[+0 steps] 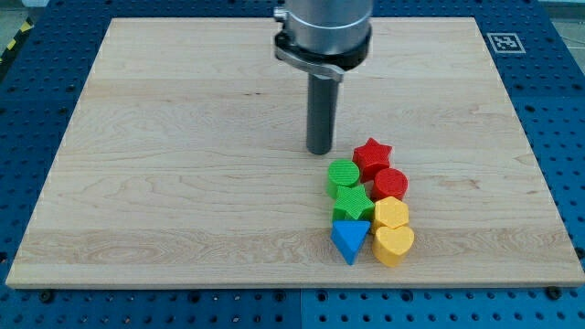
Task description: Separate the red blocks from the group of blocks
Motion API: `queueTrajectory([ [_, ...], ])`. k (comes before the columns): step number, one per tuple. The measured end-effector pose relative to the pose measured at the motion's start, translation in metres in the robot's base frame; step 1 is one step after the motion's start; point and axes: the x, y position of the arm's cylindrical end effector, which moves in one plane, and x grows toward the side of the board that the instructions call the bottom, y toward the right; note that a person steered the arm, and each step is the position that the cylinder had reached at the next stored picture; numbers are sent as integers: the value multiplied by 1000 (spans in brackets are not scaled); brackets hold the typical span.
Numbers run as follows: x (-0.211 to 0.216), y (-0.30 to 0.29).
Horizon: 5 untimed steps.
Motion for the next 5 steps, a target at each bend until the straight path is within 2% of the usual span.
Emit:
queueTrajectory([
  [5,15,58],
])
